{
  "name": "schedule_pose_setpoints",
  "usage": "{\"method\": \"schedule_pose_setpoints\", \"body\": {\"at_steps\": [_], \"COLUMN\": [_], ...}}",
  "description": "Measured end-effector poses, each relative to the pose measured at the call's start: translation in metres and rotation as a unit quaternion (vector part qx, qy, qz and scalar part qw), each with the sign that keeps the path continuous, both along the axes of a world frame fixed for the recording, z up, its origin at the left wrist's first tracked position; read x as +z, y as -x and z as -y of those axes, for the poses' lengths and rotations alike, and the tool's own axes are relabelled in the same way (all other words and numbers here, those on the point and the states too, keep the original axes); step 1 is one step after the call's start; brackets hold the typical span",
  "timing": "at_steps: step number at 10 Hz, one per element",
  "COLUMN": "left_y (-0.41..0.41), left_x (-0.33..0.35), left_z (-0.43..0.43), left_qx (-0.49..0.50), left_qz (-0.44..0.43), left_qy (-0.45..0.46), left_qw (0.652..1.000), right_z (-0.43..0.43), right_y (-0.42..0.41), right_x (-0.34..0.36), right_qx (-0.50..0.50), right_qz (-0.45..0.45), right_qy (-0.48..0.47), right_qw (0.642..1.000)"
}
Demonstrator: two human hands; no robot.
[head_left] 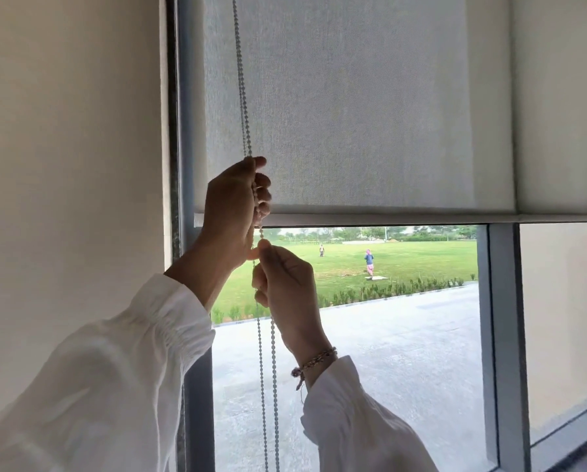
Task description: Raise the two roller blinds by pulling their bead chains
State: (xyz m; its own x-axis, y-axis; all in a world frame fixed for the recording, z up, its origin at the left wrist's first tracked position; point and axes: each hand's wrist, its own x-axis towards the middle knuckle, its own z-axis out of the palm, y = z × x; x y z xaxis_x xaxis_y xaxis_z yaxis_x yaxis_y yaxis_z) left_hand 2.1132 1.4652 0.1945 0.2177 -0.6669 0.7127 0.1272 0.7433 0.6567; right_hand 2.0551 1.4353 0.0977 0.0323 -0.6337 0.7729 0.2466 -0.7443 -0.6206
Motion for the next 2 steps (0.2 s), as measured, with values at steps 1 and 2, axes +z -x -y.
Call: {"method": "schedule_pose_setpoints", "body": {"at_steps": [1, 2], "left_y": [0.010, 0.027], "left_x": [-0.014, -0.033], "left_z": [0.016, 0.021], "left_qx": [0.342, 0.438], "left_qz": [0.188, 0.233], "left_qy": [0.020, 0.151], "left_qw": [0.921, 0.855], "right_z": [0.008, 0.017], "right_y": [0.009, 0.036], "right_x": [0.004, 0.010], "right_qx": [-0.080, -0.118], "right_qz": [-0.028, -0.012], "right_qy": [0.016, 0.010], "right_qw": [0.996, 0.993]}}
